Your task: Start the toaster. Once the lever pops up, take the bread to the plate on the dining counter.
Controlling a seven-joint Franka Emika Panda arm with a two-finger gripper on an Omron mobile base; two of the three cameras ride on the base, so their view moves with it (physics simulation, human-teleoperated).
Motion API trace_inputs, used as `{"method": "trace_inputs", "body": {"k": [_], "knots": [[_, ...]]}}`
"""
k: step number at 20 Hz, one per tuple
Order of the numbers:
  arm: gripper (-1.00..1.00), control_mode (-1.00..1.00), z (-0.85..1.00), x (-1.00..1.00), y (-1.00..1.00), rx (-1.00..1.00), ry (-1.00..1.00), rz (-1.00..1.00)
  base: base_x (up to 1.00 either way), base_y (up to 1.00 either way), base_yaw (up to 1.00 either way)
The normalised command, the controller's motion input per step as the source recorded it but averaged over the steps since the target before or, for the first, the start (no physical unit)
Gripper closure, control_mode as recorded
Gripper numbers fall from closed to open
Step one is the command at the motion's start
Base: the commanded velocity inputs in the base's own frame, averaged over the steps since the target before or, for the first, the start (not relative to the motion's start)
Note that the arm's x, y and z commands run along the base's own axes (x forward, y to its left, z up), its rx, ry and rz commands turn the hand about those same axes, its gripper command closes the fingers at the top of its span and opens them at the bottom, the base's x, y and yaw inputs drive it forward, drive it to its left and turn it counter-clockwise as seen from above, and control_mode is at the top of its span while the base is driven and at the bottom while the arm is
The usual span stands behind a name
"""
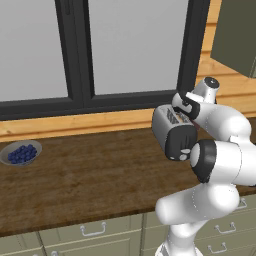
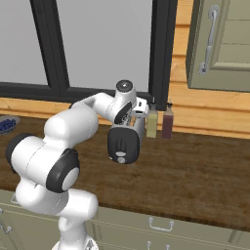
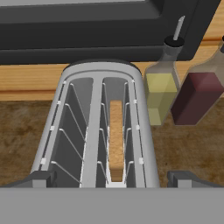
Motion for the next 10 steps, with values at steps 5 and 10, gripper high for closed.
{"method": "trace_inputs", "body": {"k": [5,10], "knots": [[-1.0,-1.0,0.0,0.0,0.0,0.0,0.0,0.0,0.0,0.0,0.0],[-1.0,-1.0,0.0,0.0,0.0,0.0,0.0,0.0,0.0,0.0,0.0]]}}
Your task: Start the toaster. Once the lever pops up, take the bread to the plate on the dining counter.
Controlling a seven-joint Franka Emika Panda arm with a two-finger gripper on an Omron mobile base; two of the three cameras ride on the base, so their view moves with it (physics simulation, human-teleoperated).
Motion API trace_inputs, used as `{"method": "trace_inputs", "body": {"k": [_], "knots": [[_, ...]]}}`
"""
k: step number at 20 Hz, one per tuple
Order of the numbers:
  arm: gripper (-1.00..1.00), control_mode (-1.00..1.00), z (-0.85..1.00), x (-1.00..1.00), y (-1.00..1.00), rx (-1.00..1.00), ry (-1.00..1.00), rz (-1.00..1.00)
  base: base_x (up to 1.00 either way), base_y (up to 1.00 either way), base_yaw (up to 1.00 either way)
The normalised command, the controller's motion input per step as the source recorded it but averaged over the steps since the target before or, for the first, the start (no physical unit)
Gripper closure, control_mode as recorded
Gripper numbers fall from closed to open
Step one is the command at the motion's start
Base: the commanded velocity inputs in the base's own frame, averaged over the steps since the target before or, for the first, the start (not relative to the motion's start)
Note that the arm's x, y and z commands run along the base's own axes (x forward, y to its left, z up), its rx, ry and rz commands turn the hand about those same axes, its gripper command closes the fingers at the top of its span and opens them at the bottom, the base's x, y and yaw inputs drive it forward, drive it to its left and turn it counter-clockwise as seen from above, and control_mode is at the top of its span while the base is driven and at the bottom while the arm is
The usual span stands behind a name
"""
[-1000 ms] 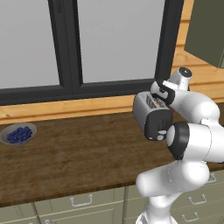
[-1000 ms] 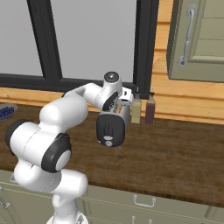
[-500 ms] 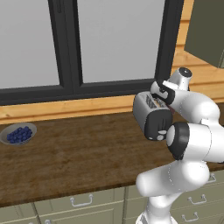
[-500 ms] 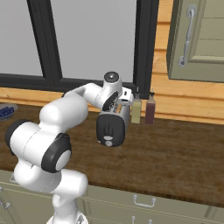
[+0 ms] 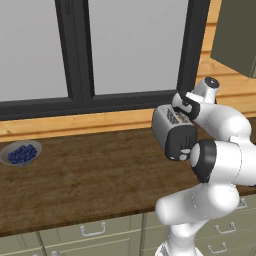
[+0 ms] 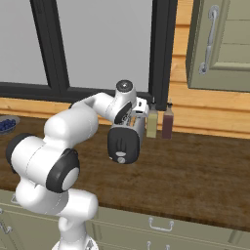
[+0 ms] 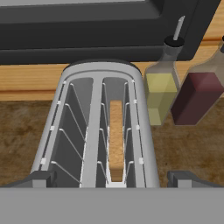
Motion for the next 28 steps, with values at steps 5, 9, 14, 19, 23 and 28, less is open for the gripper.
{"method": "trace_inputs", "body": {"k": [5,9,14,19,23,28], "knots": [[-1.0,-1.0,0.0,0.0,0.0,0.0,0.0,0.0,0.0,0.0,0.0],[-1.0,-1.0,0.0,0.0,0.0,0.0,0.0,0.0,0.0,0.0,0.0],[-1.0,-1.0,0.0,0.0,0.0,0.0,0.0,0.0,0.0,0.0,0.0],[-1.0,-1.0,0.0,0.0,0.0,0.0,0.0,0.0,0.0,0.0,0.0],[-1.0,-1.0,0.0,0.0,0.0,0.0,0.0,0.0,0.0,0.0,0.0],[-1.0,-1.0,0.0,0.0,0.0,0.0,0.0,0.0,0.0,0.0,0.0]]}}
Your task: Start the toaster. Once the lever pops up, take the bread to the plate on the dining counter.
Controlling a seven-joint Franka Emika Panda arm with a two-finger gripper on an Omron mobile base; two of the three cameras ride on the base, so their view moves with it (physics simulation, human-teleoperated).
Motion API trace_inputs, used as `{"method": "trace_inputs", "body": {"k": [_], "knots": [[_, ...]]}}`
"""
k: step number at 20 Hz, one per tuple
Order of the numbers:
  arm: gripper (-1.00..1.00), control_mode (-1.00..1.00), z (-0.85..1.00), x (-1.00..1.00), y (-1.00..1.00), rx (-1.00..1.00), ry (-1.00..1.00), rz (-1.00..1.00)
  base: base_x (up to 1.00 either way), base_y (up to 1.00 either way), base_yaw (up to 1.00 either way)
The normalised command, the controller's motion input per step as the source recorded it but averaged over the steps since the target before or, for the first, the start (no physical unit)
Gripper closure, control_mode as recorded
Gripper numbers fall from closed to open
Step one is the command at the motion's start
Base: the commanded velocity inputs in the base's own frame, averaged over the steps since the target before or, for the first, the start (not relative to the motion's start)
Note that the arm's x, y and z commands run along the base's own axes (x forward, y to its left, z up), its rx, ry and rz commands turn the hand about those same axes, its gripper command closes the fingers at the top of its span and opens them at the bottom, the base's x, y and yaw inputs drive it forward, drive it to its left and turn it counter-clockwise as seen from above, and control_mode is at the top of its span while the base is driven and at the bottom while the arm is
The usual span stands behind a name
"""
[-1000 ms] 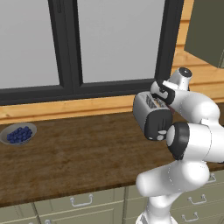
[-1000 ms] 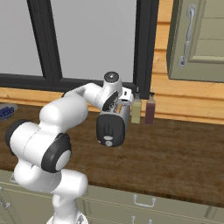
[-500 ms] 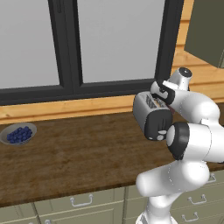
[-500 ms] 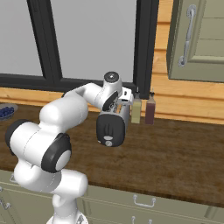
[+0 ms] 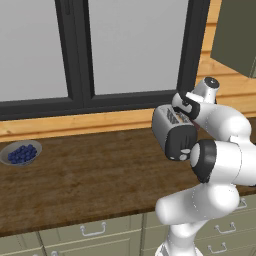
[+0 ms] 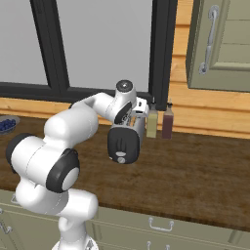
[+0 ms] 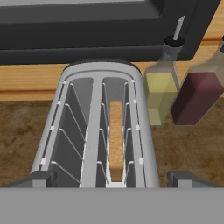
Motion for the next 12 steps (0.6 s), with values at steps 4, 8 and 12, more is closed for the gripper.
{"method": "trace_inputs", "body": {"k": [4,8,12], "knots": [[-1.0,-1.0,0.0,0.0,0.0,0.0,0.0,0.0,0.0,0.0,0.0],[-1.0,-1.0,0.0,0.0,0.0,0.0,0.0,0.0,0.0,0.0,0.0],[-1.0,-1.0,0.0,0.0,0.0,0.0,0.0,0.0,0.0,0.0,0.0]]}}
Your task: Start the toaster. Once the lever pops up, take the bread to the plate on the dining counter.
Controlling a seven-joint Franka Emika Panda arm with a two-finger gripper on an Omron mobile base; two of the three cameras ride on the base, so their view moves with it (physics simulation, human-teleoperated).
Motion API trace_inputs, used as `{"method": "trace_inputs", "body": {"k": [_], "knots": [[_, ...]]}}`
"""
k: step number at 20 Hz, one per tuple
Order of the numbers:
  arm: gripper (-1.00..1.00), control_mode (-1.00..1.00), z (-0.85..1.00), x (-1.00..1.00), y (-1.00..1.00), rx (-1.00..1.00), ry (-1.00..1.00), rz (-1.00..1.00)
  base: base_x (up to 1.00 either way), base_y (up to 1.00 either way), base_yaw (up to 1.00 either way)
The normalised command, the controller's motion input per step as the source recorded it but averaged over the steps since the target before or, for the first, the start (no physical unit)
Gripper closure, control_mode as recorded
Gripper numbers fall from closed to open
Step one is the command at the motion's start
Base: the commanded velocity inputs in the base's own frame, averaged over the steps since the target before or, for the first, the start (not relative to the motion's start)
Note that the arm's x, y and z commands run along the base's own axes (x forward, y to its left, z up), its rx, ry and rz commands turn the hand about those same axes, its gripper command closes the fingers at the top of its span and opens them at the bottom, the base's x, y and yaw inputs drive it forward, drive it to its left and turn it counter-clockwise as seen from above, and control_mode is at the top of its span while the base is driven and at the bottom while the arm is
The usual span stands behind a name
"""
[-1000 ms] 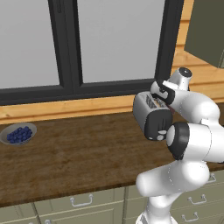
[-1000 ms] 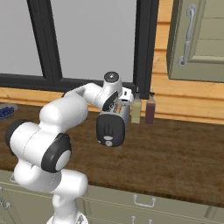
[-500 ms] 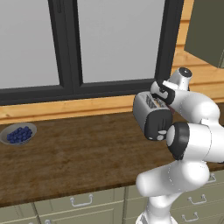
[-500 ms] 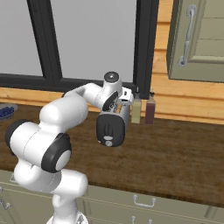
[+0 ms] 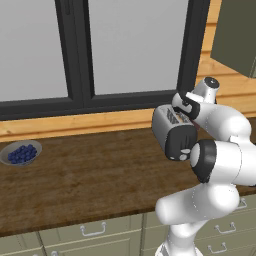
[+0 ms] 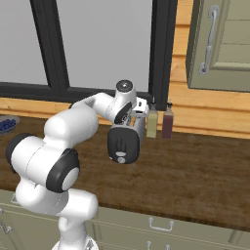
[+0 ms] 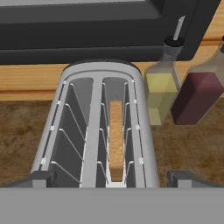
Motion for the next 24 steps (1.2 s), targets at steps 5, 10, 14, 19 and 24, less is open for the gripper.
{"method": "trace_inputs", "body": {"k": [5,10,14,19,24], "knots": [[-1.0,-1.0,0.0,0.0,0.0,0.0,0.0,0.0,0.0,0.0,0.0],[-1.0,-1.0,0.0,0.0,0.0,0.0,0.0,0.0,0.0,0.0,0.0],[-1.0,-1.0,0.0,0.0,0.0,0.0,0.0,0.0,0.0,0.0,0.0],[-1.0,-1.0,0.0,0.0,0.0,0.0,0.0,0.0,0.0,0.0,0.0],[-1.0,-1.0,0.0,0.0,0.0,0.0,0.0,0.0,0.0,0.0,0.0]]}}
